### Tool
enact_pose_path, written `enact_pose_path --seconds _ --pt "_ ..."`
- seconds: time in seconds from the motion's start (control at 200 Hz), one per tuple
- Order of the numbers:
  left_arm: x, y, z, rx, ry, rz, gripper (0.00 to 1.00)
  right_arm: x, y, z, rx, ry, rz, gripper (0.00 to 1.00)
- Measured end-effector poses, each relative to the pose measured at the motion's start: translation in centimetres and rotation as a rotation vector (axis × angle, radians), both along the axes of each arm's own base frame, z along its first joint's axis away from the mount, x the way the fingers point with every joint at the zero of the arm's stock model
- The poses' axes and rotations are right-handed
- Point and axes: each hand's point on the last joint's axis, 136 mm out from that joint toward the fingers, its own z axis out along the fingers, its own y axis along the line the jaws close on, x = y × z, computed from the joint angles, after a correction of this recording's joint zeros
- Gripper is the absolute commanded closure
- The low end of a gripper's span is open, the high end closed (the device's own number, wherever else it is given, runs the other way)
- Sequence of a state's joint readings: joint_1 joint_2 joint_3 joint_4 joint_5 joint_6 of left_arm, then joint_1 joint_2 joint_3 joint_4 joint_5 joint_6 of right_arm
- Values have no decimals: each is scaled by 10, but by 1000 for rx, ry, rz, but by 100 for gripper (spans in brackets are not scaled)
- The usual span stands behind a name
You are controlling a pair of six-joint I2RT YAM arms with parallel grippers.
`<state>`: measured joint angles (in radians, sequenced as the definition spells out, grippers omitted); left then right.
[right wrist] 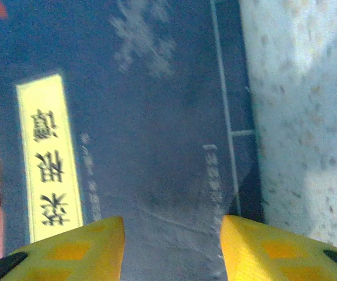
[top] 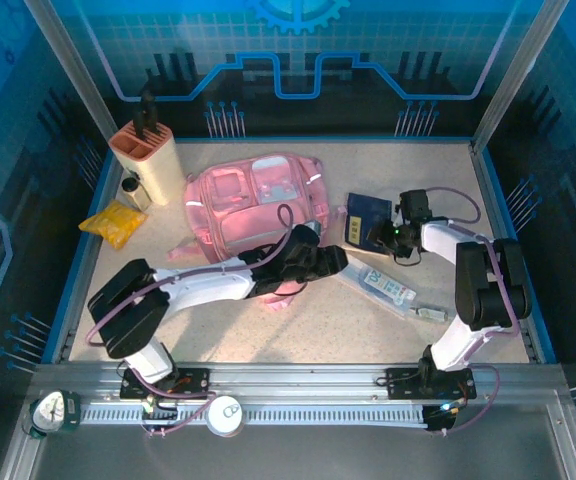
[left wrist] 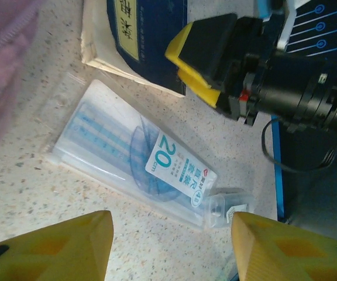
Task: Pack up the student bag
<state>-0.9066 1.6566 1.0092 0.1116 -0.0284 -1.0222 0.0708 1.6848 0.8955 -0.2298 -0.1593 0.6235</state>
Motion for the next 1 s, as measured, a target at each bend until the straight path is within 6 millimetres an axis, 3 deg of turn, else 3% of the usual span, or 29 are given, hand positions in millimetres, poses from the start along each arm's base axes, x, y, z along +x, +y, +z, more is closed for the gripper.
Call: enact_pose_path --seconds 0.205,0.365,0.48,0.685,0.86,1.001 --pt "15 -19 -10 32 16 -4 45 -13 2 2 10 -27 3 56" --pt "43 -35 -2 67 -9 -3 47 -38 5 3 41 12 -10 53" --pt "68 -42 -3 104 -17 3 51 -41 2 13 75 11 -32 48" --pt "99 -41 -41 247 -13 1 59 -27 -29 28 108 -28 -131 42" --pt "113 -41 -69 333 8 -28 69 -22 -25 13 144 16 -122 38" --pt "119 -37 -80 383 14 -40 76 -22 -22 1 163 52 -111 35"
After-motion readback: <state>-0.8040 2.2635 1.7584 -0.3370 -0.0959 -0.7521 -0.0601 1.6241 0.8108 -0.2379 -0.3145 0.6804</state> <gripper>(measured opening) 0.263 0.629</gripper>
